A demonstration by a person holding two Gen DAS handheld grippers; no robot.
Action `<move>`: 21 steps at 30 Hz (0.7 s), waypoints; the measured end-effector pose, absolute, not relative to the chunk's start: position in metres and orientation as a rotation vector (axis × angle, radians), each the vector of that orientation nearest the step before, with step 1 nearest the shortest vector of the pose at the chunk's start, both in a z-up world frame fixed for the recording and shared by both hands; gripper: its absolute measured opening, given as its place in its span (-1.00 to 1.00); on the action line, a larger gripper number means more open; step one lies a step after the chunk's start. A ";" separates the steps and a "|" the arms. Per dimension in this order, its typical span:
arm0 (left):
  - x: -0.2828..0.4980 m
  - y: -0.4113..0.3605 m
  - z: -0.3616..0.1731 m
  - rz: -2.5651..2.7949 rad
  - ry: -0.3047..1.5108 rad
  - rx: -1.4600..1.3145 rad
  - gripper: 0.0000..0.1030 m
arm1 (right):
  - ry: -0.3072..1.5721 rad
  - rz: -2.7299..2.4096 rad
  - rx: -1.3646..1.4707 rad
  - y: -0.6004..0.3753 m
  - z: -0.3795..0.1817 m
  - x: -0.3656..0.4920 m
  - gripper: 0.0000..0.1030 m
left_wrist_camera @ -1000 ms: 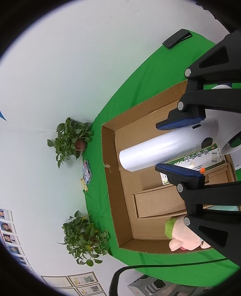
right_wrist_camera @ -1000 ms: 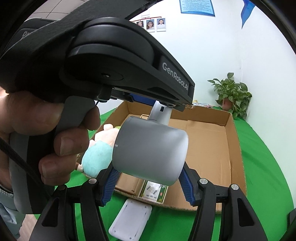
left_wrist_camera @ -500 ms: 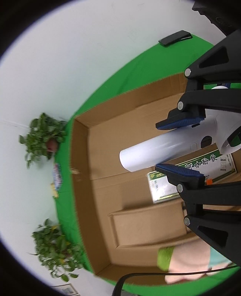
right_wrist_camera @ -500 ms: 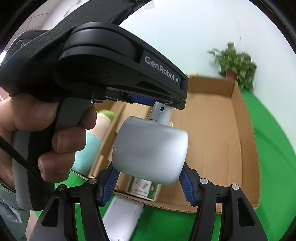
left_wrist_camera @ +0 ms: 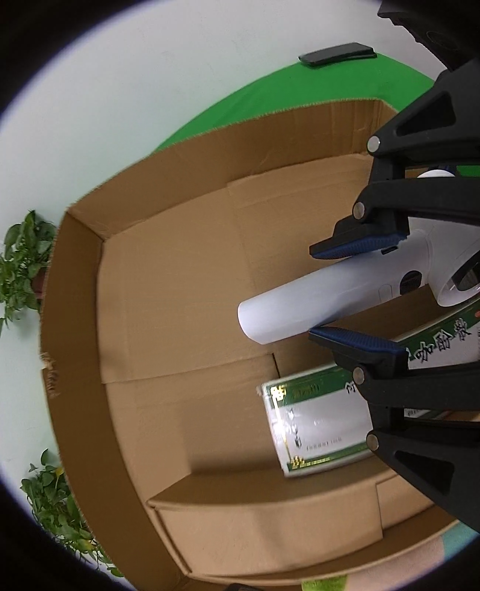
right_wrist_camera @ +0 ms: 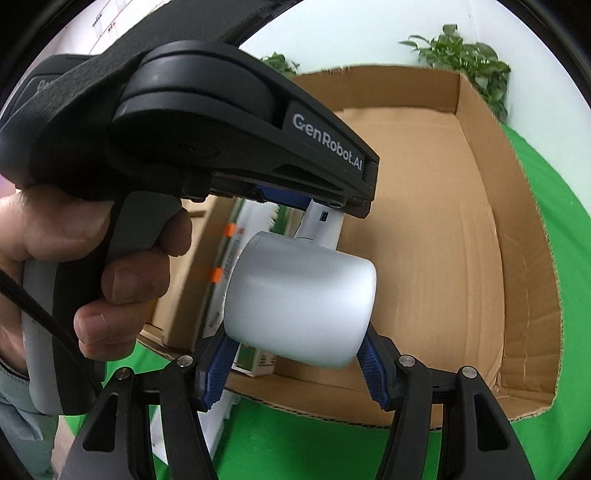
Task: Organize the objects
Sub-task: 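Lift and carry the hair dryer over the cardboard box with both grippers, then lower the hair dryer beside the medicine box and open both grippers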
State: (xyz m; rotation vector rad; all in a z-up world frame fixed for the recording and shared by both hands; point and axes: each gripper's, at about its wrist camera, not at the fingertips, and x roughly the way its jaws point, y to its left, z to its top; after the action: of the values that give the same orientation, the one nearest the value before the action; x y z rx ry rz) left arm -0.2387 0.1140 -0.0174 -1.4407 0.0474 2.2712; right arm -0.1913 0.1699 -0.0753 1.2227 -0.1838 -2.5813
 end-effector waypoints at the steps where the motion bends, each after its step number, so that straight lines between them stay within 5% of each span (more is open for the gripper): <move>1: -0.239 0.115 -0.020 2.267 0.051 -1.453 -0.27 | -0.179 -2.571 1.235 0.170 -0.078 -0.193 0.13; 21: -0.217 0.075 0.005 2.263 -0.042 -1.409 -0.26 | -0.130 -2.478 1.358 0.159 -0.091 -0.201 0.14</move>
State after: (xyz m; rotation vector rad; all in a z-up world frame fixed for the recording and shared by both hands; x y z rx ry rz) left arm -0.2165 0.0753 0.0050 -1.4095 -0.0423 2.2626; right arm -0.2010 0.1594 -0.0908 1.3584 -0.1303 -2.4779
